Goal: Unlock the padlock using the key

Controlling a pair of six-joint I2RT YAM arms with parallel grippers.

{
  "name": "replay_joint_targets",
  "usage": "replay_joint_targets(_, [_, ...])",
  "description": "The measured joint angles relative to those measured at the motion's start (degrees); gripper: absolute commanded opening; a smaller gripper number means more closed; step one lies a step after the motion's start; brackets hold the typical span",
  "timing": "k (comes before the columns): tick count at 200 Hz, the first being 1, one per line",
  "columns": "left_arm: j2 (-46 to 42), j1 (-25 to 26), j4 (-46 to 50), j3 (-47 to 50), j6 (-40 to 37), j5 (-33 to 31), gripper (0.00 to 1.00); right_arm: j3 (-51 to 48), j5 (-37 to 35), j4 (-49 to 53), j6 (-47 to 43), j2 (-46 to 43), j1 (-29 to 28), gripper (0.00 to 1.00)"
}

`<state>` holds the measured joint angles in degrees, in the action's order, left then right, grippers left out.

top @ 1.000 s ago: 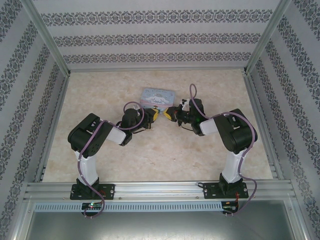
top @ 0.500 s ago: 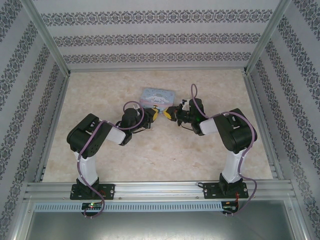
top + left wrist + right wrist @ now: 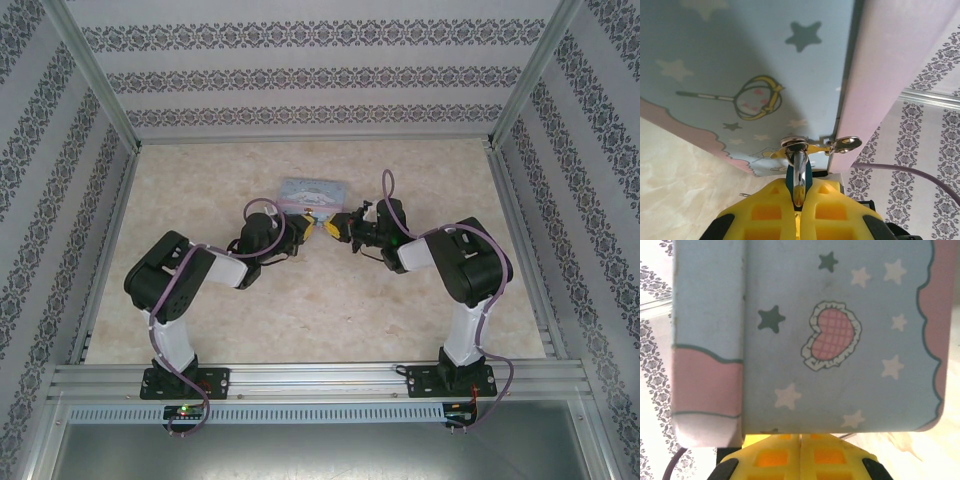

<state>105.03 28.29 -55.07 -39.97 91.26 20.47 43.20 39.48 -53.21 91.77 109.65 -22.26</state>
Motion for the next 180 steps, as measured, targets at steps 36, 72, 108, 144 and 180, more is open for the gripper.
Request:
replay_joint_targets(36, [-0.42, -0.22, 0.24, 1.4, 0.24, 0.7, 0.0, -1.51, -1.62, -1.22, 0.31, -0.02, -1.18, 0.0])
replay_joint_targets(72, [1.36, -0.22, -3.85, 3.67, 3.08, 2.01, 0.0, -3.45, -2.82, -1.51, 0.24, -0.02, -2.21, 0.0])
replay_joint_targets(108, [2.4, -0.2, -6.69, 5.29, 5.42, 3.04, 0.0, -4.9, -3.67, -1.99, -0.2, -0.04, -3.02, 0.0])
replay_joint_targets(144, [2.4, -0.2, -7.39, 6.1, 5.68, 3.58, 0.0, -6.14, -4.33, -3.15, -0.7, -0.31, -3.52, 0.0])
replay_joint_targets(180, [2.4, -0.2, -7.58, 6.69, 5.64, 4.37, 0.0, -6.88, -4.79, -3.1, -2.14, -0.76, -4.15, 0.0])
